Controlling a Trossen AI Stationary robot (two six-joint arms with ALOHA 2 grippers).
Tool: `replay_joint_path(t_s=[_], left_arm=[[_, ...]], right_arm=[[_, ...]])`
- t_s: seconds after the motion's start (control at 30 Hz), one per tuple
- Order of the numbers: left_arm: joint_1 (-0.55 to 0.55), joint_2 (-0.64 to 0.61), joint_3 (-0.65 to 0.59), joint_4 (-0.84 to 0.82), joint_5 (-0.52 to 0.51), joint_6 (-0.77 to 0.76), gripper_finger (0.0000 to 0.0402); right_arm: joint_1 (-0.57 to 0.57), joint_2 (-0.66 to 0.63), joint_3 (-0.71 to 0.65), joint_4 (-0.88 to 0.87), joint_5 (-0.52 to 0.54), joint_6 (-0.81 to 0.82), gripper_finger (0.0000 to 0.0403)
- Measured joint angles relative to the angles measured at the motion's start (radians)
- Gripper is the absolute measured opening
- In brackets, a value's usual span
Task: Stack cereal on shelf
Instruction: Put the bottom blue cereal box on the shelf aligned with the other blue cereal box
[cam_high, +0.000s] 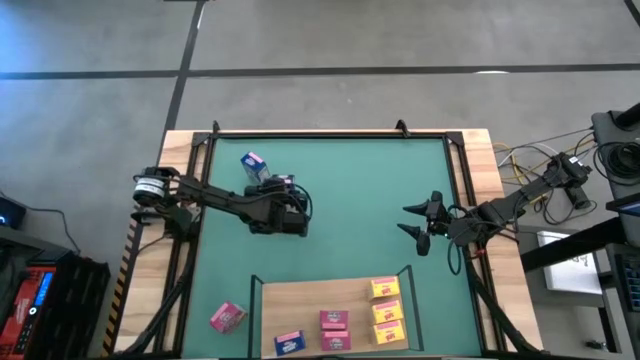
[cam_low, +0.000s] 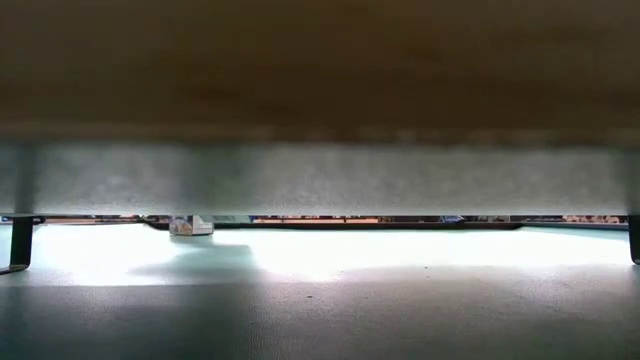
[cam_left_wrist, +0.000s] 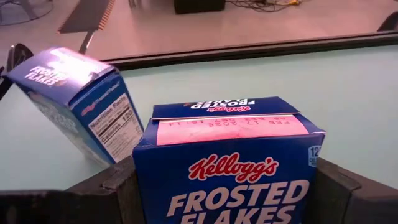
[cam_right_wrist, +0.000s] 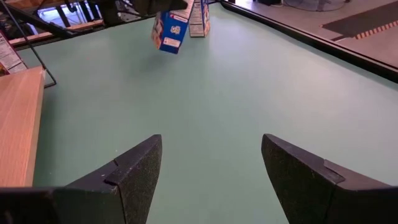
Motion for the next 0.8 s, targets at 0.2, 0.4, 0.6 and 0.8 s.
replay_joint_path(t_s=[0.2,0.4,0.6,0.8], left_arm=[[0.0,0.0,-0.05,0.049,-0.031,-0.015,0.0278],[-0.003,0.0,-0.079,0.084,-0.035,-0.015,0.0278],[-0.006,0.0,-0.083,0.087,-0.036,-0.015,0.0297],[-0.007,0.0,-0.095,0.089,-0.046,-0.015,0.0343]], right_arm=[[0.0,0.0,0.0,0.0,0.0,0.0,0.0265],[0.0,0.0,0.0,0.0,0.0,0.0,0.0265],[0.0,0.0,0.0,0.0,0.0,0.0,0.0265],[0.0,0.0,0.0,0.0,0.0,0.0,0.0265]])
